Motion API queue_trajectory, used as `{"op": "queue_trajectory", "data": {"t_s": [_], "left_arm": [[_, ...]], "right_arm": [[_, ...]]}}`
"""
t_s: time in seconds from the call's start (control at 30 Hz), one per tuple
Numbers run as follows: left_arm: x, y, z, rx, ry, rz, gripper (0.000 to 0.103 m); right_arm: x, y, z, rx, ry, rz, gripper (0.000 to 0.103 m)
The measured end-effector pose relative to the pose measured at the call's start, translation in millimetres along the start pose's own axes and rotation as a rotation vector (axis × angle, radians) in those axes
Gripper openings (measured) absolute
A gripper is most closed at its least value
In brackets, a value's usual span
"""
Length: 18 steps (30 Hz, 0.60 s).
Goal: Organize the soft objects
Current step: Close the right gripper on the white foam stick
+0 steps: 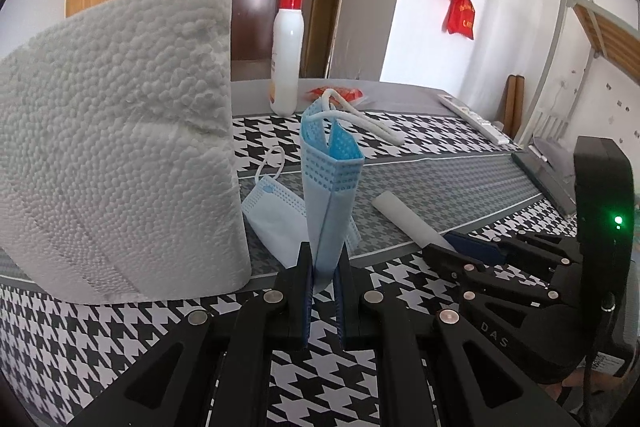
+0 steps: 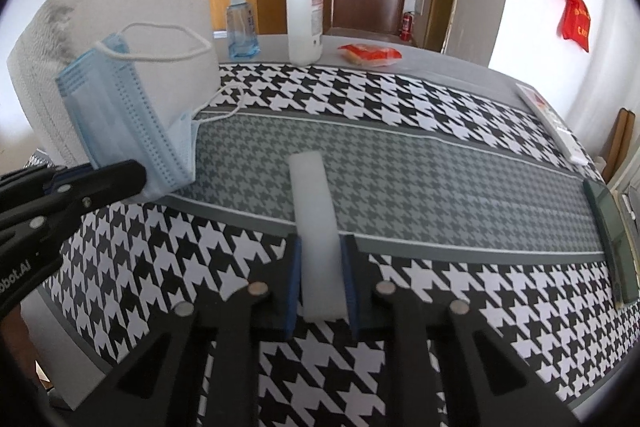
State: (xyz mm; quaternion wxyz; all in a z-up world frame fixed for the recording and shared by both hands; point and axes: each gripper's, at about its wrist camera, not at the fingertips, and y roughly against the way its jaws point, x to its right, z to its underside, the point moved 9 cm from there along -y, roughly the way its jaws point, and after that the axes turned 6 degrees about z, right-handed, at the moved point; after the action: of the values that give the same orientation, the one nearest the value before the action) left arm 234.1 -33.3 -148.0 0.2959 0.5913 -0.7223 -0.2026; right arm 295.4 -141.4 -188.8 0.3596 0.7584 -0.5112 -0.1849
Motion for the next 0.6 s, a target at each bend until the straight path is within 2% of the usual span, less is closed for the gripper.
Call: {"op": "queue_trajectory", "data": {"t_s": [0.27,0.6], "left_arm": [[2.2,5.3,-0.1,0.008,-0.008,0.006,0.010],[5.8,15.6,-1.7,0.027,-0.018,0.039,0.010]], "right_arm": [[2.5,5.3,-0.1,0.008,-0.021,-0.014,0.017],[6.6,17.4,0.9,0.030,-0.048,-0.025,0.017]]}}
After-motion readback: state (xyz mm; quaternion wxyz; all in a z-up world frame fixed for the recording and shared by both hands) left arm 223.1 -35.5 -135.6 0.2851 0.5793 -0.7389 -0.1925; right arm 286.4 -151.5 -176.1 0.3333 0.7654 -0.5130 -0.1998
